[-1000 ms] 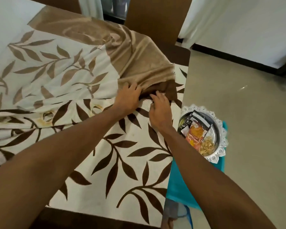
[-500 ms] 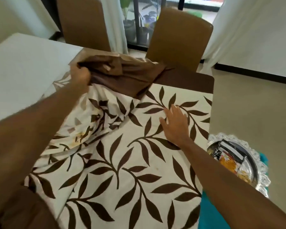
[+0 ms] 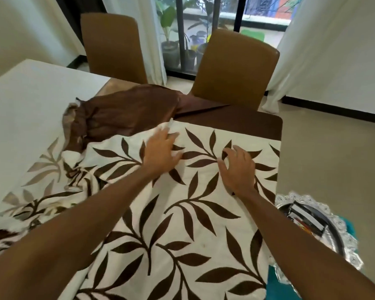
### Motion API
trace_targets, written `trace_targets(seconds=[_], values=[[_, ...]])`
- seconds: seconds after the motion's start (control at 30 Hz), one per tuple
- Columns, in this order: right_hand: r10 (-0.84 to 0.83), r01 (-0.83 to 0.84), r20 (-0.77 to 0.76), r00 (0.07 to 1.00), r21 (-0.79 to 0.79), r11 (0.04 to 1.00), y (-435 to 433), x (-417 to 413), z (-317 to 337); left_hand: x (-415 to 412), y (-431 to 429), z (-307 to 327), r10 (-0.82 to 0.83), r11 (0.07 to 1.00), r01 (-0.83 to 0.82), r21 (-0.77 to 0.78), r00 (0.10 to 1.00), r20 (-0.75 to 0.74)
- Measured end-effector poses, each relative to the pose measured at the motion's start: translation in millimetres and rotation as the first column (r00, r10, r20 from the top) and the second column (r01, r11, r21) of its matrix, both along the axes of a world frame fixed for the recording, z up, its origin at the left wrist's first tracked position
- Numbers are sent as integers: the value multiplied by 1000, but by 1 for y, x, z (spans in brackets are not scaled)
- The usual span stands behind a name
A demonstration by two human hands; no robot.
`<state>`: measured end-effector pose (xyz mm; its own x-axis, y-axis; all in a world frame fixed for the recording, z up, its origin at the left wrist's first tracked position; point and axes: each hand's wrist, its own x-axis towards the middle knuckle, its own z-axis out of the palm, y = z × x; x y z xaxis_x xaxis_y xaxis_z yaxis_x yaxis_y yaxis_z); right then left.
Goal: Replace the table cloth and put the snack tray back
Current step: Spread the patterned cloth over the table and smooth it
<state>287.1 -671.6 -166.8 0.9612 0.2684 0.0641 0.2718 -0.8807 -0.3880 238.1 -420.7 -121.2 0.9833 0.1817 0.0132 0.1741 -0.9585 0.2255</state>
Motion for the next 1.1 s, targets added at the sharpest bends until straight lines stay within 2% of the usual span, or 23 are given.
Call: trace_targets(seconds=[0.1, 0.17, 0.23, 0.37, 0.43, 0.5, 0.6, 0.73, 0.83, 0.93, 1.1], values=[[47, -51, -40, 998, -119, 992, -10, 39, -1, 26, -48, -16, -196, 981, 194, -33, 976, -96], [11, -32, -110, 994, -186, 982, -21, 68, -4, 49, -65, -24, -202, 979, 204, -5, 961, -190], [-11, -18, -135, 991, -209, 978, -34, 83, -11, 69, -65, -32, -122, 992, 129, 14, 963, -240], [-33, 20, -70, 997, -187, 982, -46, 86, -19, 101, -27, -42, 32, 999, -26, 24, 962, -272], [-52, 38, -71, 996, -177, 984, -45, 86, -20, 112, -4, -38, 123, 989, -141, -48, 953, -276], [-54, 41, -68, 996, -175, 984, -44, 86, -19, 120, 20, -37, 155, 971, -194, -142, 957, -247], [-58, 45, -65, 996, -176, 983, -46, 86, -19, 121, 44, -32, 146, 954, -174, -243, 981, -129], [-64, 49, -72, 995, -192, 980, -44, 86, -19, 101, 64, -15, 338, 870, -307, -386, 941, 12], [-73, 53, -90, 993, -204, 977, -45, 89, -18, 66, 49, -17, 196, 929, -176, -326, 980, 30], [-60, 29, -150, 987, -202, 979, -45, 90, -12, 9, 24, -30, 44, 946, -48, -320, 999, -20], [-42, -5, -181, 983, -255, 967, -77, 73, -12, -76, -12, -48, -115, 987, 106, -118, 990, -78]])
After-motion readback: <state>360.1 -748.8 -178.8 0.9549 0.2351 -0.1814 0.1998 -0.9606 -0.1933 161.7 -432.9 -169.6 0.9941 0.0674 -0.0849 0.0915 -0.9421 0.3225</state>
